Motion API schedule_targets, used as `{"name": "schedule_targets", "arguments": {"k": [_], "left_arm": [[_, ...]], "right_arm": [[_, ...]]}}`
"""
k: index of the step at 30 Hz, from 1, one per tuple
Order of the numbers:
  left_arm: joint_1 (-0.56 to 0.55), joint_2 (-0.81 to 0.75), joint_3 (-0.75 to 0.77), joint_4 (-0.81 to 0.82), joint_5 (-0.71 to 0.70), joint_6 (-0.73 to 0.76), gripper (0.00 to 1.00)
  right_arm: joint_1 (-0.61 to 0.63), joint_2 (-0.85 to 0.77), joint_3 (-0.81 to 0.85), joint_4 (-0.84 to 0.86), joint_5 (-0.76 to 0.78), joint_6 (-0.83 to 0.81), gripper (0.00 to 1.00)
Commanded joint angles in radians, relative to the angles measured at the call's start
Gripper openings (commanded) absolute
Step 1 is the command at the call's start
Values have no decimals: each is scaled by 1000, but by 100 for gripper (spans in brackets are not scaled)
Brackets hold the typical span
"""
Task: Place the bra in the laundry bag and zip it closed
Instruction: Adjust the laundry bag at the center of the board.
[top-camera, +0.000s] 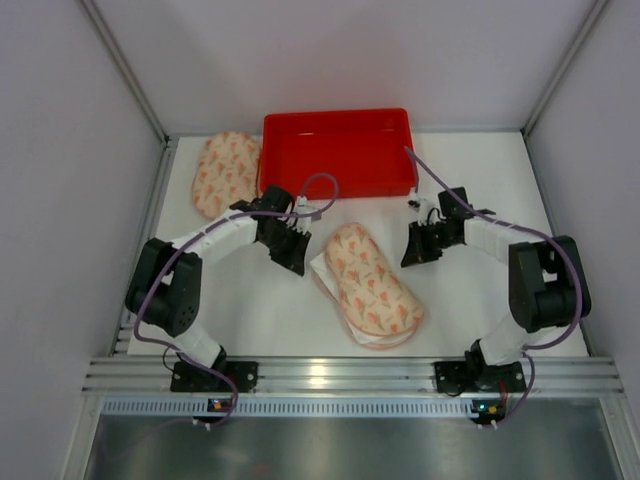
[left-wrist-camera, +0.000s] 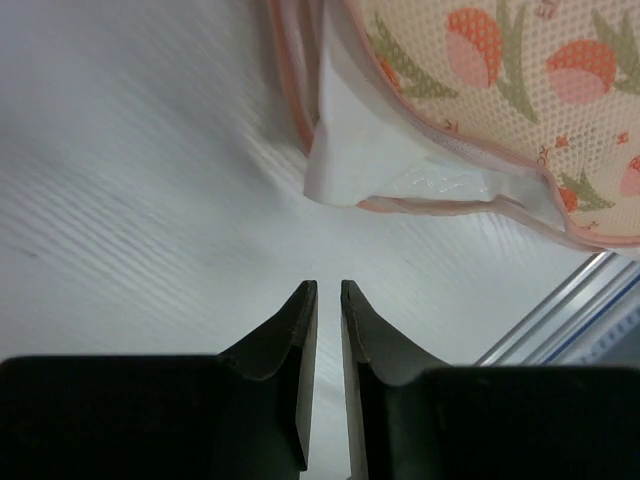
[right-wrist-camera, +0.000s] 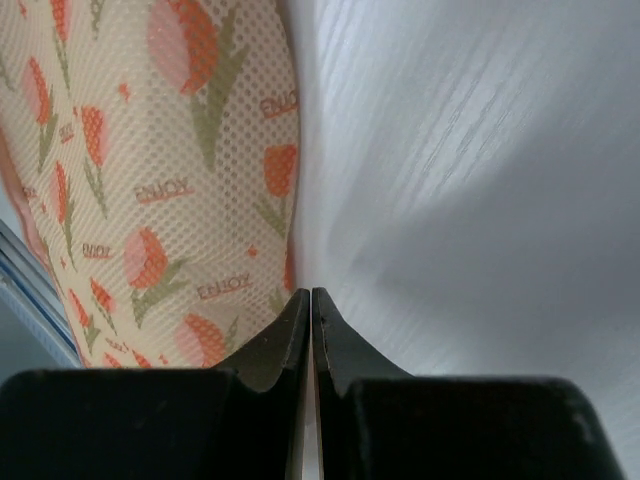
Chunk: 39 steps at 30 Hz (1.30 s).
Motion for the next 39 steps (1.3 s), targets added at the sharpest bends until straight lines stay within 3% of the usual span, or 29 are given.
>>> {"name": "schedule_targets", "arguments": {"k": [1, 8, 11, 20, 23, 32, 39], "left_arm": [[-3, 52, -48, -22, 142, -111, 20], [-3, 233, 31, 72, 205, -192, 19], [-9, 328, 126, 121, 246, -224, 19], [-32, 531, 468, 185, 194, -275, 18], [-26, 468, 482, 164, 156, -226, 24], [-22, 137, 272, 112, 151, -161, 38], [-101, 198, 343, 110, 111, -177, 44]], "right_arm": [[-4, 63, 61, 72, -11, 54, 4], [25, 39, -14, 136, -79, 94, 2], [27, 19, -45, 138, -83, 86, 2], [28, -55, -71, 87, -97, 48, 3], [28, -73, -74, 82, -91, 48, 3], [33, -102, -95, 98, -74, 36, 4], [22, -150, -42, 76, -51, 34, 10]]}}
